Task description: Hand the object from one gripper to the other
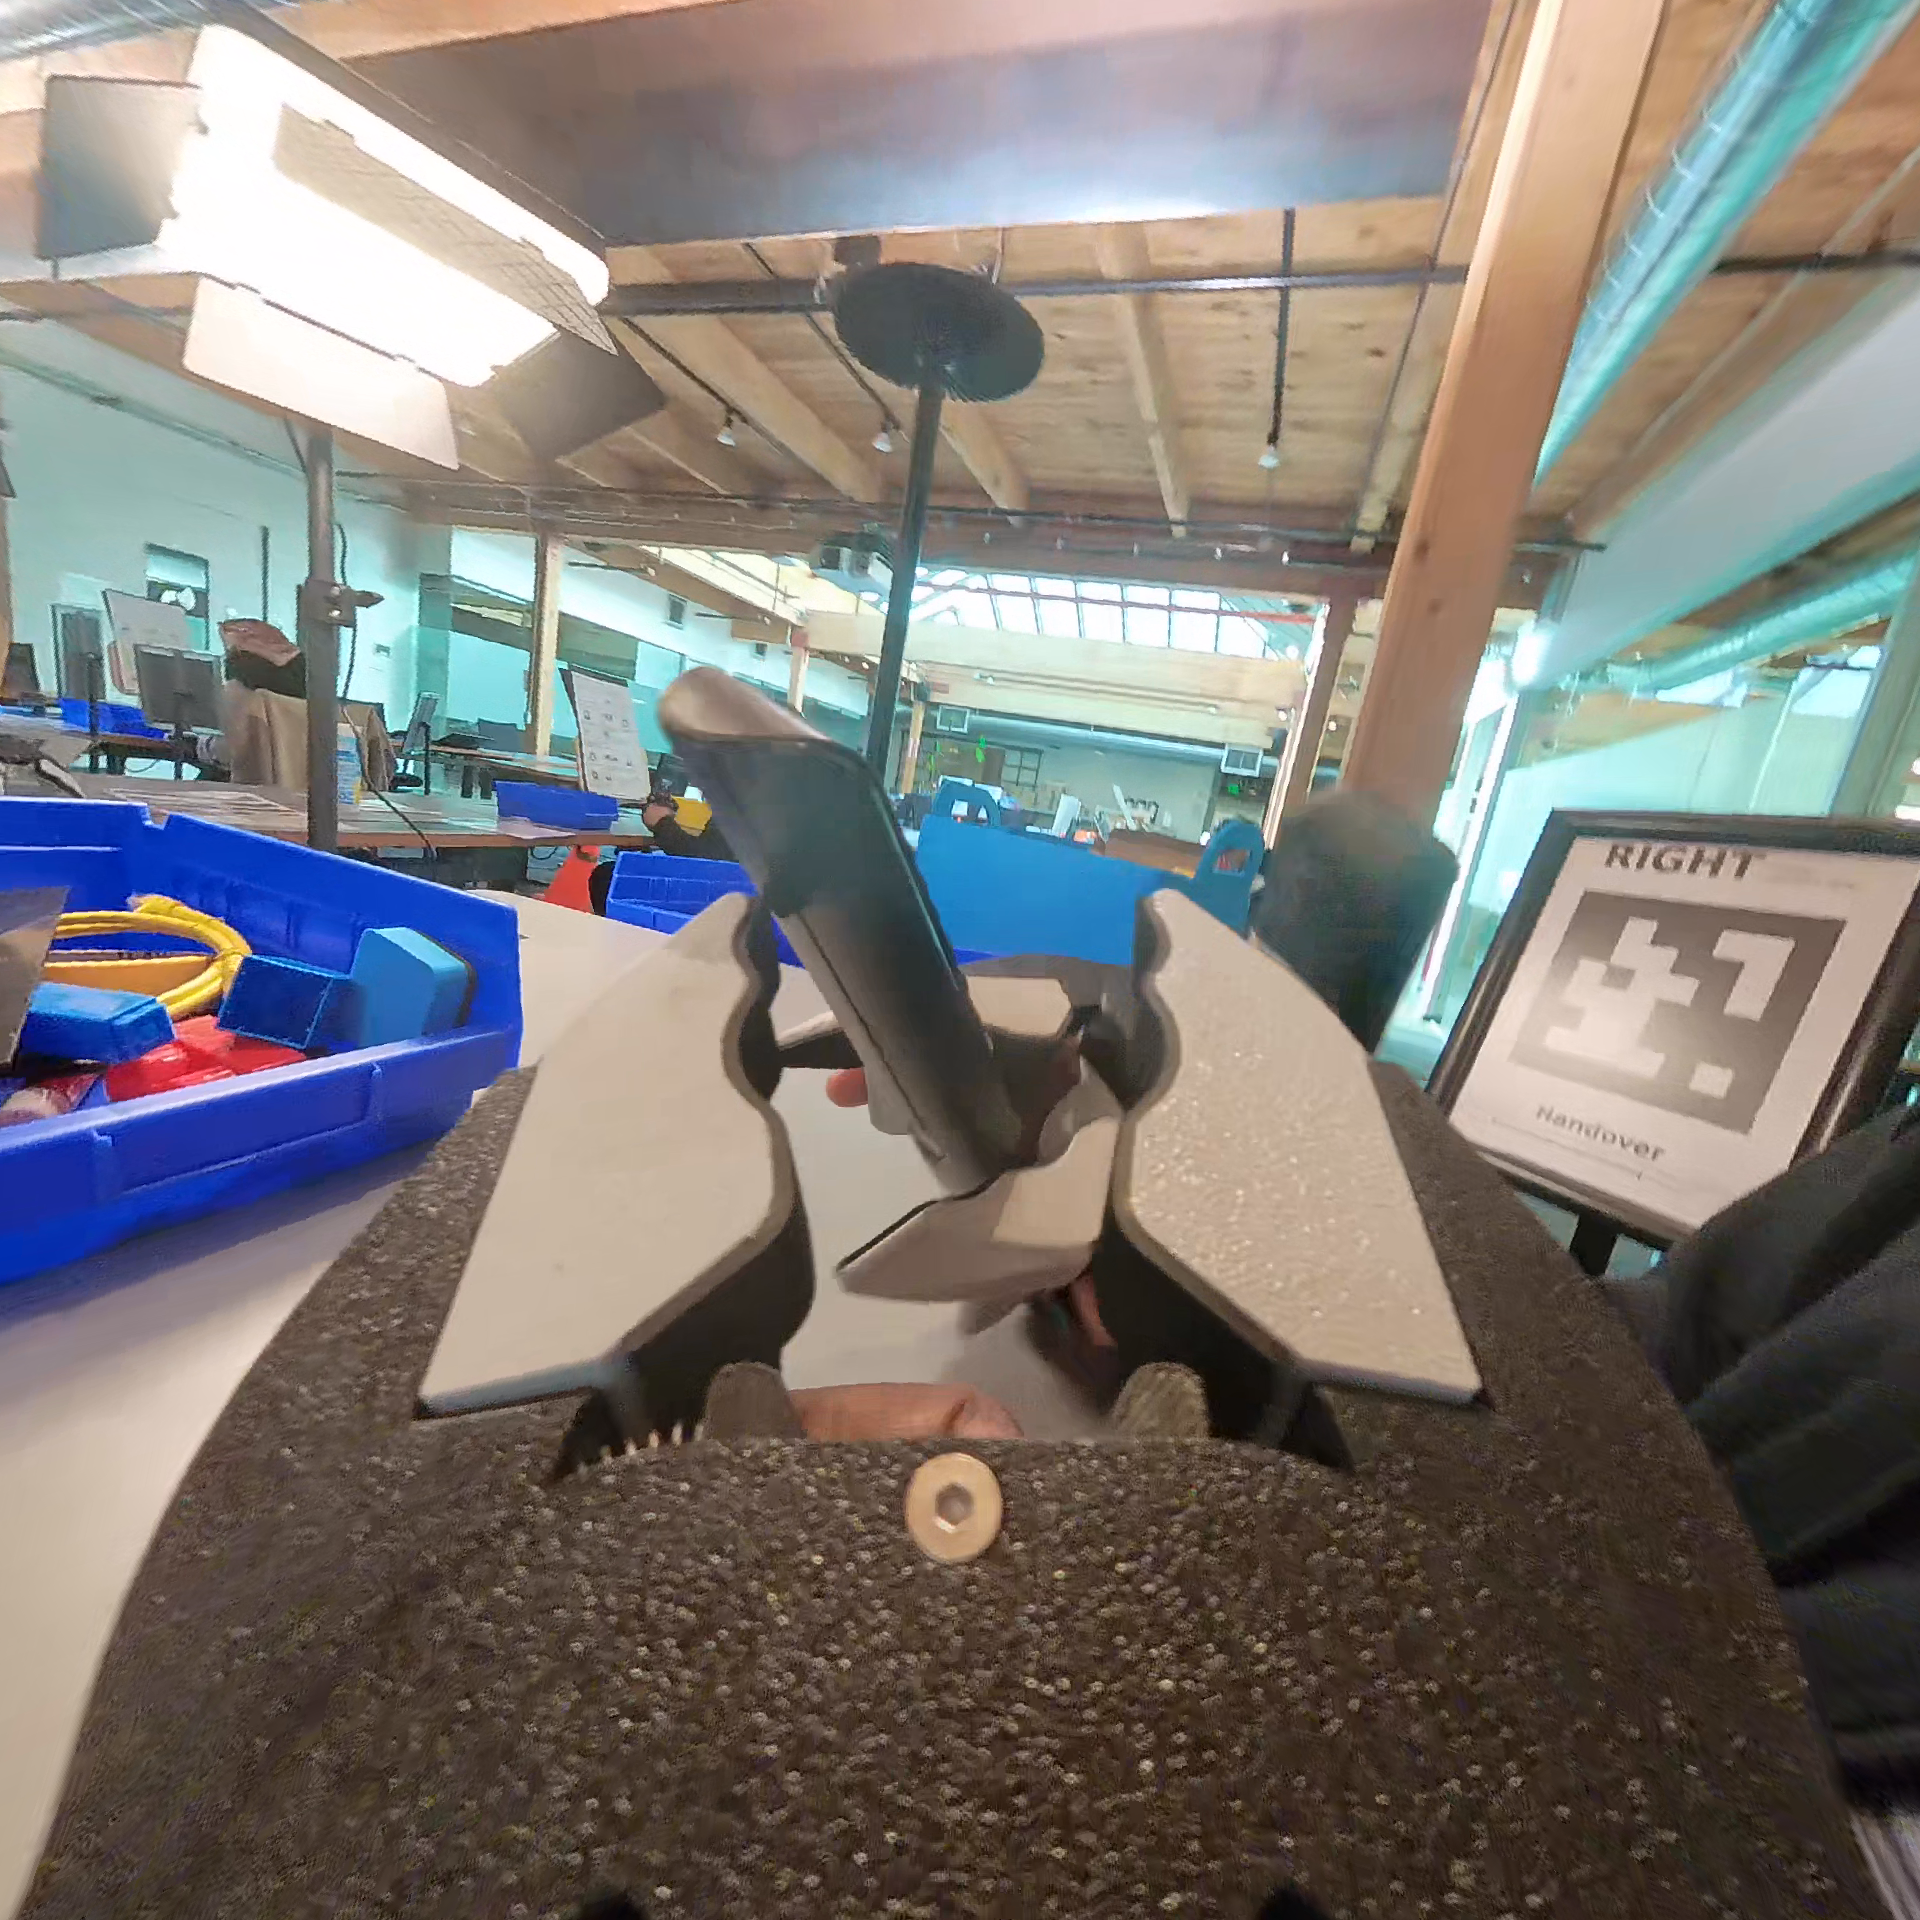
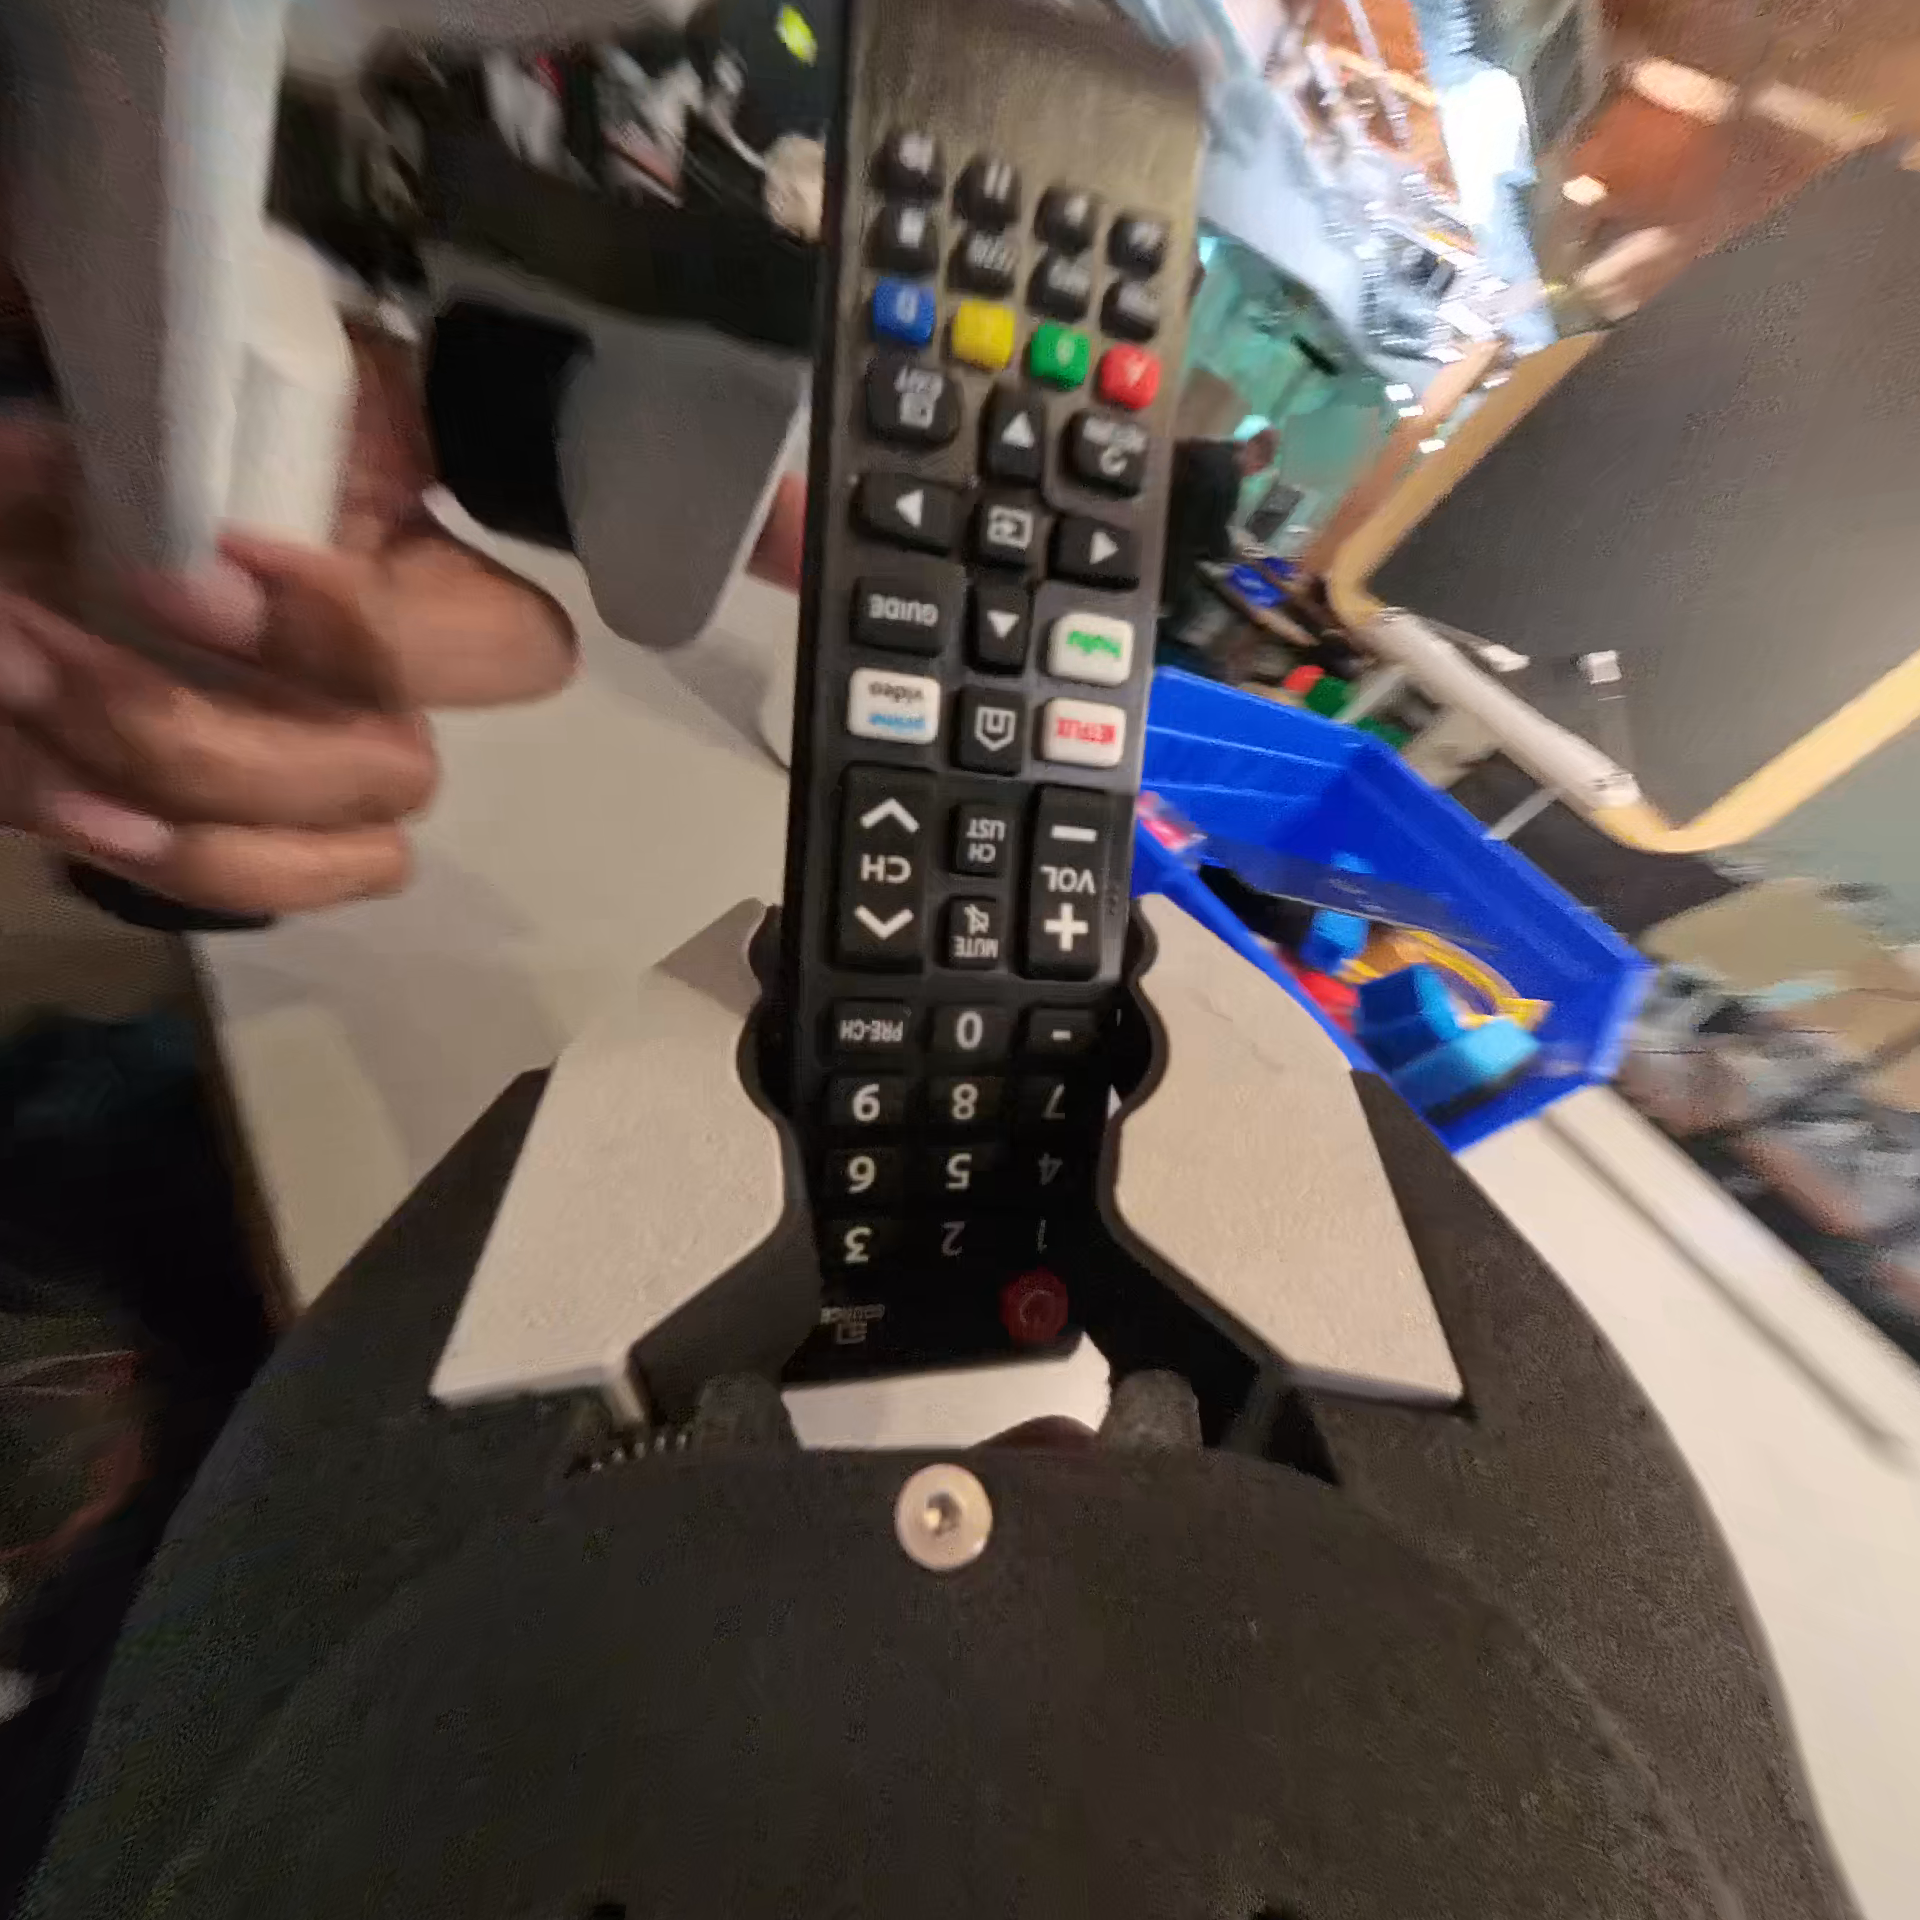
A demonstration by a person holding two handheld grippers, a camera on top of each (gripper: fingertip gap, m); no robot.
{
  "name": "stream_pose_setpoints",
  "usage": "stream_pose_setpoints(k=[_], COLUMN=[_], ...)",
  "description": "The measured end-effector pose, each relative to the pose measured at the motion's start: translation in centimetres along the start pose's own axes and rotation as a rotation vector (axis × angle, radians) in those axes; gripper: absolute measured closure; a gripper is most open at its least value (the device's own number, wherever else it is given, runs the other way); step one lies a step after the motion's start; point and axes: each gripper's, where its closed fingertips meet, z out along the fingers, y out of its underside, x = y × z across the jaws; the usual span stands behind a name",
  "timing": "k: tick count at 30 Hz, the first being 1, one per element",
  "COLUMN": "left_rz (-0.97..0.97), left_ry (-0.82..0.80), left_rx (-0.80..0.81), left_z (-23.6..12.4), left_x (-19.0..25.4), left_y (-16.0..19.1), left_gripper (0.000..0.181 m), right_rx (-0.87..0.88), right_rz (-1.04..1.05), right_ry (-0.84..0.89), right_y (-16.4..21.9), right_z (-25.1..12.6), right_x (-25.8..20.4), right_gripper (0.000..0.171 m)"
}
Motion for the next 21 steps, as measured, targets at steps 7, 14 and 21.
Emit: stream_pose_setpoints(k=[7,14,21], left_rz=[0.002,-0.033,0.053], left_ry=[0.049,0.075,0.279], left_rx=[-0.076,-0.107,-0.141], left_z=[-0.5,-0.7,-1.3], left_x=[-0.5,-0.8,2.3], left_y=[1.0,1.4,2.2], left_gripper=[0.112,0.110,0.103], right_rx=[0.106,0.208,0.203], right_rz=[0.377,0.639,0.828], right_ry=[-0.308,-0.571,-1.024], right_y=[-2.3,-4.3,-5.8], right_z=[-1.6,-3.0,-5.4], right_x=[-1.4,-2.8,-7.4], right_gripper=[0.112,0.111,0.112])
